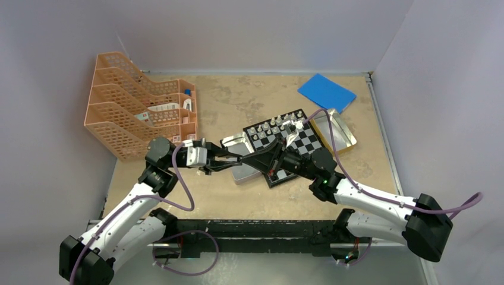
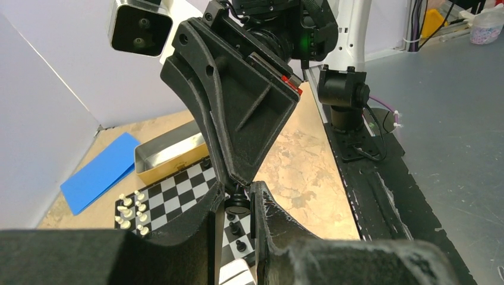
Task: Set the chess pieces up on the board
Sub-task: Place the chess piece on the chessboard.
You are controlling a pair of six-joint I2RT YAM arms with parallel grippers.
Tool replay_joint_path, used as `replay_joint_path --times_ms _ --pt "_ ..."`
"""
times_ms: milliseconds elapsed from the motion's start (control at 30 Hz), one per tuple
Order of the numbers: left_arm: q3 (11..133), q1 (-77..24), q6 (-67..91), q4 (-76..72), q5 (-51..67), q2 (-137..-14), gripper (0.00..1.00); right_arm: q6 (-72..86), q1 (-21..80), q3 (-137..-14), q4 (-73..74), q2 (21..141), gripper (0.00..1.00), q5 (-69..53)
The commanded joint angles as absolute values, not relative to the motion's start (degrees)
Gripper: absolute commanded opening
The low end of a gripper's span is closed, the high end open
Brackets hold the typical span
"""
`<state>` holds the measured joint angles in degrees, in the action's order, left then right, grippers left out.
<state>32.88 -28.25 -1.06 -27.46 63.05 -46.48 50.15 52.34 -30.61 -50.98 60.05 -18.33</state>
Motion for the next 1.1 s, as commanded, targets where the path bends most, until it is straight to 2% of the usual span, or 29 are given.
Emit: replay_joint_path --times_ms 0,100,233,267,433,667,900,1067 --pt "32.09 -28.63 -1.17 -30.18 64.39 -46.91 0.0 51.02 52.59 -32.77 -56.53 60.2 0.05 -21.58" --pt "31.8 -28.65 -1.82 -29.28 63.94 -46.63 0.0 51.37 52.62 -32.11 -55.87 59.92 0.01 -21.03" --pt "32.83 -28.65 -3.97 -23.52 61.84 -46.13 0.35 46.78 52.19 -33.59 -48.4 57.73 0.0 -16.43" --pt "33.05 -28.65 -4.48 -21.97 61.07 -45.88 0.41 45.05 52.12 -34.39 -45.63 56.93 0.0 -14.78" --pt "34.2 -28.65 -5.1 -14.77 56.68 -44.54 0.54 38.18 50.64 -36.57 -33.71 52.56 0.0 -6.5" --pt "36.06 -28.64 2.6 -5.04 46.03 -44.29 0.62 28.29 46.99 -44.09 -12.12 51.85 0.0 6.71" --pt "39.93 -28.61 5.37 8.58 37.74 -46.55 0.69 21.78 44.35 -55.6 5.98 61.91 0.0 16.38" --pt "40.09 -28.64 7.93 12.09 36.61 -44.83 0.72 21.48 38.3 -58.24 12.38 67.66 0.0 14.8"
